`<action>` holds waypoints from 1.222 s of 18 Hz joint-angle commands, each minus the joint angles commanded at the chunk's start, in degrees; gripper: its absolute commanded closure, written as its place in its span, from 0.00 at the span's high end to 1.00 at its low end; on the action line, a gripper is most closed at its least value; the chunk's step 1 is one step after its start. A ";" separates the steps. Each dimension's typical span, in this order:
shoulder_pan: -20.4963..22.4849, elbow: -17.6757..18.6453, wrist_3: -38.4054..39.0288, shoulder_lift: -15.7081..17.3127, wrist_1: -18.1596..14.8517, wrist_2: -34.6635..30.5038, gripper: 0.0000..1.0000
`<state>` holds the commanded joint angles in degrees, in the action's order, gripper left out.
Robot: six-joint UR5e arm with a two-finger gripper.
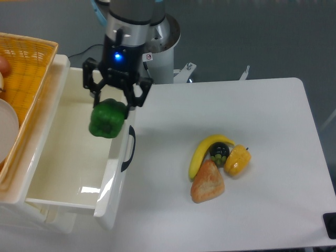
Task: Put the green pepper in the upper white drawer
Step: 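Carry the green pepper over the open white drawer, then lower the pepper into the drawer and open the gripper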
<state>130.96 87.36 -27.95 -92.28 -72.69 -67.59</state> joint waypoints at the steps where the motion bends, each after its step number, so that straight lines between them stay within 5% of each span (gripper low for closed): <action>1: -0.44 0.09 0.00 -0.09 0.00 0.00 0.29; 22: -4.05 0.53 0.18 -6.68 0.44 -1.49 0.31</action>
<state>126.92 87.89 -27.77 -98.96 -72.25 -69.08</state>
